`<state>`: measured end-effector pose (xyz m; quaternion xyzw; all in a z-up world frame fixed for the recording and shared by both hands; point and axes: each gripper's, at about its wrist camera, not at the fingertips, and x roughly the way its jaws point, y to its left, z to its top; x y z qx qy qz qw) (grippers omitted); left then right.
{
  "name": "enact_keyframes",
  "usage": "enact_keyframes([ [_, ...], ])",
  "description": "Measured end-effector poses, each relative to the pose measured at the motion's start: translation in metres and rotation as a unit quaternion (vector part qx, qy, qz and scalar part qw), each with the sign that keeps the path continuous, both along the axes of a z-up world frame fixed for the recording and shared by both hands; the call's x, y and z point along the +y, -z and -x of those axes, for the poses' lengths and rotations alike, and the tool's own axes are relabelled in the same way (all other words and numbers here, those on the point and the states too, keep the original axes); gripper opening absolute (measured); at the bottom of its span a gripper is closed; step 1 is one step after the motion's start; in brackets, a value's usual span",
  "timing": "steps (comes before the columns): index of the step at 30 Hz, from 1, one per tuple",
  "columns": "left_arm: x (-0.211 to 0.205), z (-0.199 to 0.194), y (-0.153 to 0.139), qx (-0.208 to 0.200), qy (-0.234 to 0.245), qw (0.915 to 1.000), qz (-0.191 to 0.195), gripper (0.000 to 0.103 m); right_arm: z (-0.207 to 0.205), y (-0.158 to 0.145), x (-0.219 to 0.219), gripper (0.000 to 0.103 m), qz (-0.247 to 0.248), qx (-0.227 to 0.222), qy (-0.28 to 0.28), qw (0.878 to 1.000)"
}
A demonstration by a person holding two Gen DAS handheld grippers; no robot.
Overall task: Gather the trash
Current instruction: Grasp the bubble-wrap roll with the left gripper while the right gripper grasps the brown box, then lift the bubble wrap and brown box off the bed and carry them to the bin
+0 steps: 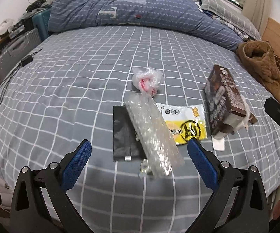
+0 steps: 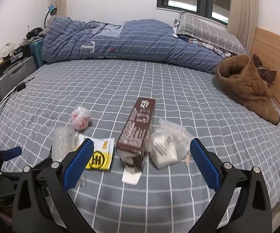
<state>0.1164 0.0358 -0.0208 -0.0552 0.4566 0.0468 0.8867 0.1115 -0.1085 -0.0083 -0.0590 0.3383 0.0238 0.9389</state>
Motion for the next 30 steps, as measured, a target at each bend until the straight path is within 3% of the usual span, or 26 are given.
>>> enact_keyframes([
  [6,0.001,-0.031,0.022,0.011,-0.004,0.9999,0.007,0.097,-0.034,0.024,0.008,0.095,0.0,0.014,-0.004,1.0],
  [13,0.0,-0.05,0.045,0.024,-0.002,0.9996,0.014,0.094,-0.061,0.05,0.009,0.085,-0.011,0.037,0.008,0.999],
  [16,-0.001,-0.055,0.054,0.032,0.002,0.9991,0.027,0.084,-0.069,0.062,0.007,0.077,-0.018,0.047,0.012,0.999],
  [20,-0.002,-0.058,0.063,0.039,0.003,0.9985,0.037,0.068,-0.078,0.077,0.006,0.054,-0.021,0.067,0.015,0.997],
  [26,-0.001,-0.057,0.065,0.035,0.008,0.9986,0.039,0.043,-0.078,0.081,0.002,0.049,-0.028,0.058,0.018,0.998],
  [30,0.0,-0.058,0.062,0.033,0.011,0.9985,0.042,0.038,-0.077,0.079,-0.001,0.047,-0.032,0.056,0.019,0.998],
])
